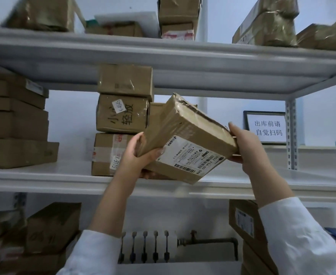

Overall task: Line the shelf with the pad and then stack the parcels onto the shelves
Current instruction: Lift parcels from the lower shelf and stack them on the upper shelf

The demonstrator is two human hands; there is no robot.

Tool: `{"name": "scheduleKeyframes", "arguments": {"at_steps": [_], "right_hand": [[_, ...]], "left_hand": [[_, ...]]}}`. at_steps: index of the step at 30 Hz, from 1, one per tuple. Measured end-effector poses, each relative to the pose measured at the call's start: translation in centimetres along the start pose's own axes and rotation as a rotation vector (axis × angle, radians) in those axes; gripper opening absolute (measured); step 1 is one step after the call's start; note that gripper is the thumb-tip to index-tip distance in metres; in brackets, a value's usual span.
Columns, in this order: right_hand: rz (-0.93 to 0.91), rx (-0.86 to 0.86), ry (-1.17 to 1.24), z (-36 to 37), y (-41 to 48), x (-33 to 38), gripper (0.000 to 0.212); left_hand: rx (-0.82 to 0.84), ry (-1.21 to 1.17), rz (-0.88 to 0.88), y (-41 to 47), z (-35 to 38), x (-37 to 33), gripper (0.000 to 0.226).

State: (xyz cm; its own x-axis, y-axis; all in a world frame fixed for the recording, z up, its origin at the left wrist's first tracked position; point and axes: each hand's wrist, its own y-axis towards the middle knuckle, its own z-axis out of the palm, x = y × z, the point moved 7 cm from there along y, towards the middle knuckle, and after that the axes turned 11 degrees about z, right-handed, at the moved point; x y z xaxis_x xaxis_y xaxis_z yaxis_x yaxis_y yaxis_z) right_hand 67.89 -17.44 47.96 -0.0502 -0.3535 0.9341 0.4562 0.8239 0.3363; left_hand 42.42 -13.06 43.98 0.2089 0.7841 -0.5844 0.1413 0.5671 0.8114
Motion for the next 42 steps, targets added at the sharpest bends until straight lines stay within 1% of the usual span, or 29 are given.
{"name": "scheduleKeyframes", "arguments": {"at_steps": [3, 6, 7, 9, 11, 13, 15, 17, 19, 22, 24, 26, 28, 31, 34, 37, 40, 42], "right_hand": [[-0.064, 0.042, 0.131, 0.0, -0.1, 1.7, 0.031], [-0.151, 0.162, 0.325, 0.5, -0.2, 3.5, 0.028], [-0.2, 0.213, 0.365, 0.9, -0.3, 4.1, 0.025], [-0.31, 0.298, 0.387, 1.9, -0.4, 5.5, 0.02], [-0.366, 0.304, 0.363, 2.7, -0.1, 6.3, 0.022], [-0.368, 0.244, 0.324, 3.1, 0.4, 6.8, 0.032], [-0.371, 0.197, 0.285, 3.4, 0.9, 7.4, 0.036], [-0.355, 0.19, 0.302, 3.7, 1.5, 7.6, 0.035], [-0.318, 0.201, 0.315, 4.0, 2.0, 7.4, 0.039], [-0.312, 0.258, 0.291, 4.8, 2.0, 7.1, 0.05], [-0.35, 0.299, 0.236, 5.5, 1.8, 7.1, 0.053], [-0.366, 0.34, 0.171, 6.4, 1.9, 7.1, 0.06], [-0.371, 0.345, 0.105, 7.2, 2.5, 7.1, 0.065], [-0.391, 0.324, 0.059, 7.7, 3.6, 7.2, 0.053], [-0.384, 0.336, 0.055, 8.6, 4.8, 7.0, 0.042], [-0.388, 0.336, 0.062, 9.3, 6.1, 6.6, 0.042], [-0.369, 0.33, 0.075, 10.0, 7.1, 6.2, 0.042], [-0.344, 0.315, 0.105, 10.3, 7.7, 6.1, 0.037]], "left_hand": [[-0.045, 0.04, 0.03, 1.4, -0.2, -2.2, 0.076], [-0.092, 0.123, 0.095, 2.6, -0.3, -5.1, 0.098], [-0.108, 0.144, 0.133, 2.9, -0.1, -6.3, 0.101], [-0.142, 0.213, 0.228, 3.4, 0.1, -8.5, 0.098], [-0.176, 0.315, 0.318, 4.1, 0.4, -10.4, 0.097], [-0.195, 0.406, 0.378, 4.9, 0.7, -11.5, 0.103], [-0.185, 0.516, 0.427, 5.6, 1.5, -12.4, 0.106], [-0.145, 0.547, 0.441, 6.3, 2.4, -12.7, 0.107], [-0.127, 0.551, 0.467, 7.3, 2.9, -12.6, 0.11], [-0.139, 0.704, 0.505, 9.0, 3.1, -12.1, 0.114], [-0.134, 0.808, 0.526, 10.2, 3.4, -11.8, 0.115], [-0.126, 0.907, 0.522, 11.3, 3.4, -11.3, 0.115], [-0.118, 0.968, 0.505, 12.4, 3.1, -10.7, 0.114], [-0.11, 1.008, 0.467, 13.6, 2.7, -9.8, 0.112], [-0.108, 1.024, 0.427, 14.3, 2.1, -8.5, 0.104], [-0.138, 0.947, 0.408, 14.5, 1.4, -7.3, 0.098], [-0.213, 0.849, 0.408, 14.3, 0.6, -6.4, 0.093], [-0.276, 0.761, 0.357, 14.0, 0.0, -5.6, 0.084]]}}
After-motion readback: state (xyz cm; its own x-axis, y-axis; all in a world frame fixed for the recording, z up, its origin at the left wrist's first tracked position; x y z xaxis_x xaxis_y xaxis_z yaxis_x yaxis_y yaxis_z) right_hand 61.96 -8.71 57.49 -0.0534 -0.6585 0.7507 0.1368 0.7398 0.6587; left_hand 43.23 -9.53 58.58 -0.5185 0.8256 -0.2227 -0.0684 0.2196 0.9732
